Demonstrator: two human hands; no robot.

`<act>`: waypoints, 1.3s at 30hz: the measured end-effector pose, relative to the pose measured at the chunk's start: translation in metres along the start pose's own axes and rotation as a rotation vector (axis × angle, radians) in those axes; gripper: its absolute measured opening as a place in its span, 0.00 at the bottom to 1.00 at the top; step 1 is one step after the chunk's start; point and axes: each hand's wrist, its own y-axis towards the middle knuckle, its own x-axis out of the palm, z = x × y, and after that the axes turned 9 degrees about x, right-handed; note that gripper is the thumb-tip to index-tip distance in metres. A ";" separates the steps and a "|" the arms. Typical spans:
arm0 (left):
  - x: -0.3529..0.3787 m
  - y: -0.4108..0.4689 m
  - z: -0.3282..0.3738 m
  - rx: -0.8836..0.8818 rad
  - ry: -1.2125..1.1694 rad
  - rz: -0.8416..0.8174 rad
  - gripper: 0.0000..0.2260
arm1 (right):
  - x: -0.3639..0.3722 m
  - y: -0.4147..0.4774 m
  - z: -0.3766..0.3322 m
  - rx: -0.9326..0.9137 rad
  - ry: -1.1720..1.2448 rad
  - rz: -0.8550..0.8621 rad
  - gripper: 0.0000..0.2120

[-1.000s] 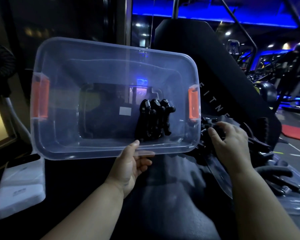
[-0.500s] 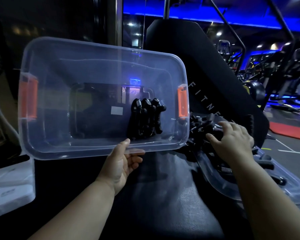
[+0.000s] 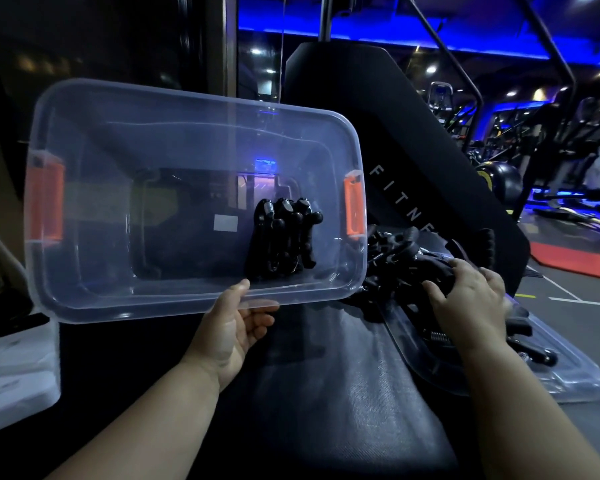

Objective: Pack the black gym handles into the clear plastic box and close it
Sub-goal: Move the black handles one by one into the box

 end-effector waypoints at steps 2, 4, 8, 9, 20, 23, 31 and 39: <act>0.000 0.000 0.000 0.004 0.002 0.000 0.25 | -0.001 0.000 0.001 -0.003 0.002 -0.005 0.25; 0.000 0.000 0.000 0.006 0.004 0.002 0.25 | -0.001 0.001 0.001 -0.010 0.011 0.002 0.24; 0.001 0.000 0.000 0.009 0.013 0.002 0.26 | -0.003 0.000 0.002 -0.025 0.050 0.051 0.20; 0.000 -0.001 0.000 0.009 0.015 0.003 0.26 | -0.004 0.000 0.001 -0.036 0.059 0.072 0.18; 0.000 0.001 0.000 -0.002 0.005 -0.010 0.19 | -0.013 -0.010 -0.003 -0.110 0.085 0.194 0.18; -0.001 0.001 0.000 0.001 0.002 -0.003 0.18 | -0.012 -0.008 -0.008 -0.085 0.173 0.141 0.20; 0.002 -0.001 0.002 0.002 0.008 0.009 0.19 | -0.021 -0.018 -0.015 0.002 0.205 0.183 0.13; 0.001 0.000 0.001 0.003 0.011 0.010 0.19 | -0.036 -0.027 -0.017 -0.029 0.096 0.131 0.15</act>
